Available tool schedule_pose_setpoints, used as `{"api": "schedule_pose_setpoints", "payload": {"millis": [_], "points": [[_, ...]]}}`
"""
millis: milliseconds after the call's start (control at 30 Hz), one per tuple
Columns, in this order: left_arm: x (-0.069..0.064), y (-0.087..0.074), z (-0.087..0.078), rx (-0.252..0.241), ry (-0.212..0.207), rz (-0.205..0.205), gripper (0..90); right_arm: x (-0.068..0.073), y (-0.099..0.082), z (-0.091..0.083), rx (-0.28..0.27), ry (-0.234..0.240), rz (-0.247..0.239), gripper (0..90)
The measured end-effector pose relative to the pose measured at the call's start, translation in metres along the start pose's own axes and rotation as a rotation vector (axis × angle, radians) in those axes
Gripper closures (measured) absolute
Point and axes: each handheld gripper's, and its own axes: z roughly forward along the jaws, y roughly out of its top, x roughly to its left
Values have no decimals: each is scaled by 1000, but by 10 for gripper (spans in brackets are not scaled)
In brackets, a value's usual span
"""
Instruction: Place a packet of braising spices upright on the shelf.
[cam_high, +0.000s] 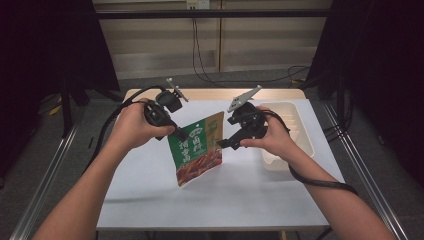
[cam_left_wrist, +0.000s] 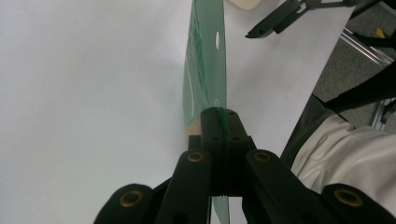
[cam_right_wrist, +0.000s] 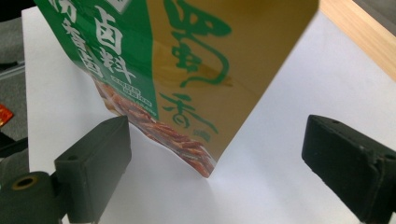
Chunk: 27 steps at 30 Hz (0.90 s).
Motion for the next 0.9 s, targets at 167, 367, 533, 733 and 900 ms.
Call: {"api": "schedule_pose_setpoints", "payload": {"millis": [167,367,533,733,900], "points": [[-3,1,0,6,-1,20,900,-2,7,-2,21,3,-27,101],[-6,5,-3,29,16,76,900,-3,20,-6,26,-6,-82,118],[-9,8,-3,7,13,76,900,1,32,-5,36,17,-135,150],[-10,9,-3,8,16,80,900,12,44,0,78,56,-224,263],[-12,12,-3,9,12,107,900,18,50,5,127,90,-257,319]]}}
